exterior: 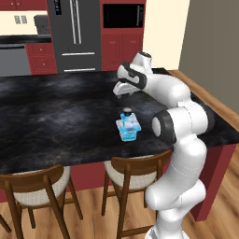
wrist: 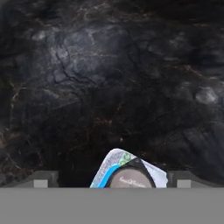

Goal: Stack the yogurt containers by placing the smaller containers on top of the larger containers.

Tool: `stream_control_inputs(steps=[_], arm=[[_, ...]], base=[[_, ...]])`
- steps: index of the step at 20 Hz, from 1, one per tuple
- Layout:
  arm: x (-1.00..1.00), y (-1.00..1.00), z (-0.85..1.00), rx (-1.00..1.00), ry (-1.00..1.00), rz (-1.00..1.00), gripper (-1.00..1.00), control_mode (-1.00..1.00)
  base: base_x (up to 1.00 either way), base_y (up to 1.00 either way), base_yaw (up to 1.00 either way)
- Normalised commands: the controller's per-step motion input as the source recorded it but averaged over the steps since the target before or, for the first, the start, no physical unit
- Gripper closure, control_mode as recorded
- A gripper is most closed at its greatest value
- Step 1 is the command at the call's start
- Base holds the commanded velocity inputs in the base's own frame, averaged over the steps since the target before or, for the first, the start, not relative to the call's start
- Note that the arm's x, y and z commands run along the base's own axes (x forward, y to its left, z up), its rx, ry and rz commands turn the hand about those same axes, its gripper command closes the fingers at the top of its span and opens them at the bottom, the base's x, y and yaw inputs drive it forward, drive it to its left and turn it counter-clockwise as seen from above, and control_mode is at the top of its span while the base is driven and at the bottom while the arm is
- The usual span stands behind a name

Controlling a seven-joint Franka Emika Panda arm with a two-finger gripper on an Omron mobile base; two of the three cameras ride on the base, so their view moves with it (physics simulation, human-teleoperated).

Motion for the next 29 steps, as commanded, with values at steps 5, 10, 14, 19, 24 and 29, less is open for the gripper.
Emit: stream_control_inputs(steps=[5,10,14,19,24,29], arm=[[-0.54,-0.2,0.67,0.0,-0.3,0.0,-1.0,-1.0],[-0.47,-0.41,0.76,0.0,-0.25,0.0,-1.0,-1.0],[-0.44,-0.59,0.76,0.02,-0.13,0.0,-1.0,-1.0],[-0.32,-0.74,0.65,0.05,-0.1,0.0,-1.0,-1.0],[-0.56,-0.74,0.39,0.03,-0.22,0.0,-1.0,-1.0],[-0.84,-0.77,-0.02,0.03,-0.35,0.0,-1.0,-1.0]], base=[[0.0,0.0,0.0],[0.0,0.0,0.0],[0.0,0.0,0.0],[0.0,0.0,0.0],[0.0,0.0,0.0],[0.0,0.0,0.0]])
